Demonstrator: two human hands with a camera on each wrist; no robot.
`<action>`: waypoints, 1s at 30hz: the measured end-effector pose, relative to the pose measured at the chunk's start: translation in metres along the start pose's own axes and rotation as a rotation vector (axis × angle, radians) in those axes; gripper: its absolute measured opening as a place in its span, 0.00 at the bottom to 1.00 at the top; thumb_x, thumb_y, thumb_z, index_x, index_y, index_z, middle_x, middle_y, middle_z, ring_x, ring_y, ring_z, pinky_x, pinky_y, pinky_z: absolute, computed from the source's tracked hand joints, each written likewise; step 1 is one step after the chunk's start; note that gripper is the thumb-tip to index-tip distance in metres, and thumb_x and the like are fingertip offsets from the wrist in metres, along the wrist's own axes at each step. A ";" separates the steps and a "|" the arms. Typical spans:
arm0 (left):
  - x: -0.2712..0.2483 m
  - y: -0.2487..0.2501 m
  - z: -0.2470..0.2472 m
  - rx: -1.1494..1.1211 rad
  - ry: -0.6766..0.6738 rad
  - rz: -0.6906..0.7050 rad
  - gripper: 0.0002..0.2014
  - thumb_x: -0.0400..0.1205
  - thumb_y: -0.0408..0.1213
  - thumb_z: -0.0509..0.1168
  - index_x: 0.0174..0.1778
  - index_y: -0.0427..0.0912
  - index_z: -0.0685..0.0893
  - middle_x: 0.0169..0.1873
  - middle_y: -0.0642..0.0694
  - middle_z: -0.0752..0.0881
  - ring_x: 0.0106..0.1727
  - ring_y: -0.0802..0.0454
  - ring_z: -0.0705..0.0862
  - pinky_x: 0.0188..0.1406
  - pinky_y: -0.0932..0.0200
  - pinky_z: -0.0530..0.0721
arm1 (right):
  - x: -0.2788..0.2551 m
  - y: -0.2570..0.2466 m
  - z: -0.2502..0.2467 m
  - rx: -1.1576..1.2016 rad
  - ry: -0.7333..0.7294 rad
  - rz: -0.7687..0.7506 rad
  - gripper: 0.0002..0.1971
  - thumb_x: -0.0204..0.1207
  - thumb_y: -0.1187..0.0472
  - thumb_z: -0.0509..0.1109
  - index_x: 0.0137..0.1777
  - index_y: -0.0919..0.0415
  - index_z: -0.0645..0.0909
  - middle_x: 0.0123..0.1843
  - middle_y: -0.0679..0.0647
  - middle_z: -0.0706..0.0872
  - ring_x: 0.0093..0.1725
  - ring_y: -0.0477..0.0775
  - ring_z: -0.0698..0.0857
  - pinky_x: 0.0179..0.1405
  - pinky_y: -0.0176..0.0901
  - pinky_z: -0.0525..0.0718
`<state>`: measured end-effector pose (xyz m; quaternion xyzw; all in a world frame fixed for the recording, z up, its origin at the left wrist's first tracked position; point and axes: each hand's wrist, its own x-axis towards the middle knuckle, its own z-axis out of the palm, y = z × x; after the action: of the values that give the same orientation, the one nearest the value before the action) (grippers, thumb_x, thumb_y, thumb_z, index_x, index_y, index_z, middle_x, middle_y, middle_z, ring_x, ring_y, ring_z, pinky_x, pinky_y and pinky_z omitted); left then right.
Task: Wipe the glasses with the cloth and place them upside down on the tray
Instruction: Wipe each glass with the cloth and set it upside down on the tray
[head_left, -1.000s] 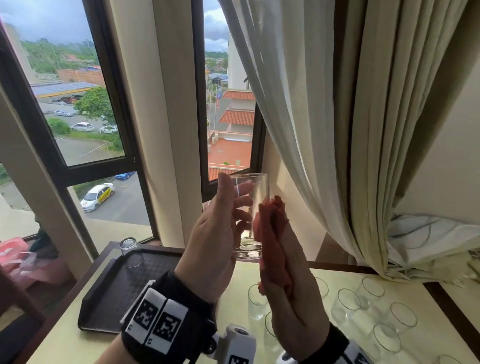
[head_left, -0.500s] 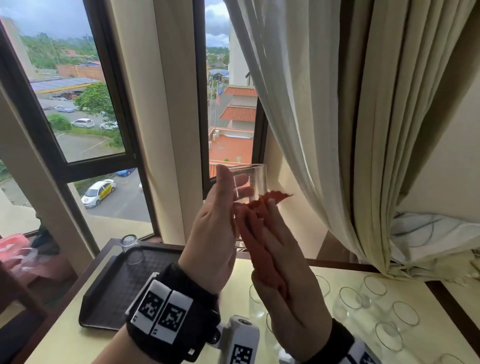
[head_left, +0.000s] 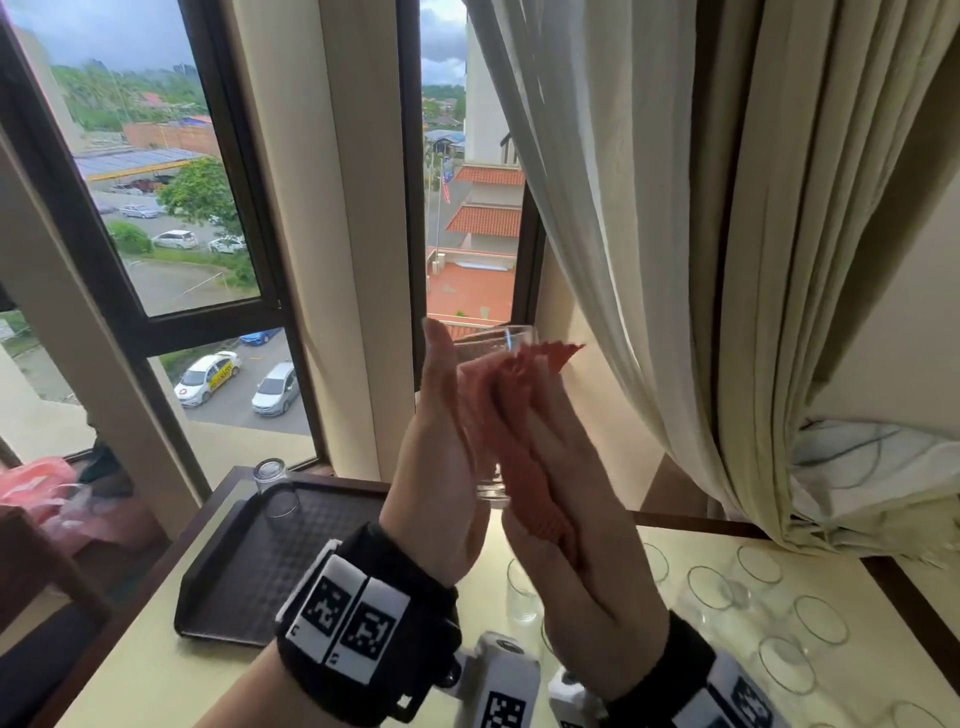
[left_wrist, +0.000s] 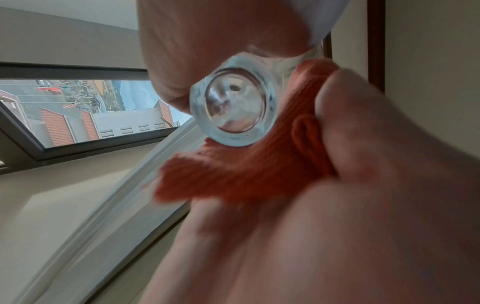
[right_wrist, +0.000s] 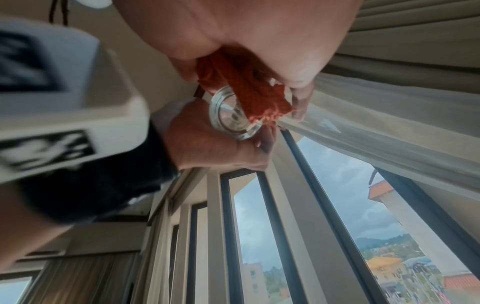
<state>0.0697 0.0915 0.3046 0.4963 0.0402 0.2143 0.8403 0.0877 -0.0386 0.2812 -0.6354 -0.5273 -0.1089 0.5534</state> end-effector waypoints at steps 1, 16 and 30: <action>0.001 0.004 -0.002 0.021 0.014 -0.015 0.42 0.81 0.80 0.57 0.59 0.43 0.94 0.54 0.41 0.93 0.59 0.42 0.91 0.78 0.38 0.82 | -0.008 0.003 0.002 -0.021 -0.009 -0.008 0.30 0.87 0.63 0.61 0.89 0.66 0.63 0.94 0.53 0.59 0.94 0.62 0.55 0.89 0.75 0.60; -0.001 0.002 0.005 0.129 0.006 0.081 0.42 0.86 0.74 0.56 0.74 0.38 0.86 0.72 0.28 0.85 0.77 0.26 0.81 0.82 0.23 0.75 | 0.025 0.008 -0.011 -0.038 0.094 0.001 0.32 0.87 0.69 0.60 0.91 0.63 0.59 0.93 0.57 0.61 0.93 0.61 0.58 0.88 0.72 0.62; 0.002 0.001 0.006 0.175 -0.031 0.073 0.34 0.80 0.76 0.56 0.50 0.51 0.95 0.43 0.43 0.89 0.46 0.44 0.86 0.52 0.46 0.88 | 0.016 0.024 -0.010 0.189 0.201 0.250 0.31 0.89 0.57 0.62 0.92 0.49 0.63 0.85 0.54 0.77 0.69 0.59 0.88 0.56 0.69 0.90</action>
<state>0.0730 0.0874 0.3090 0.5721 0.0277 0.2328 0.7860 0.1177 -0.0338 0.2822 -0.6270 -0.3943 -0.0525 0.6698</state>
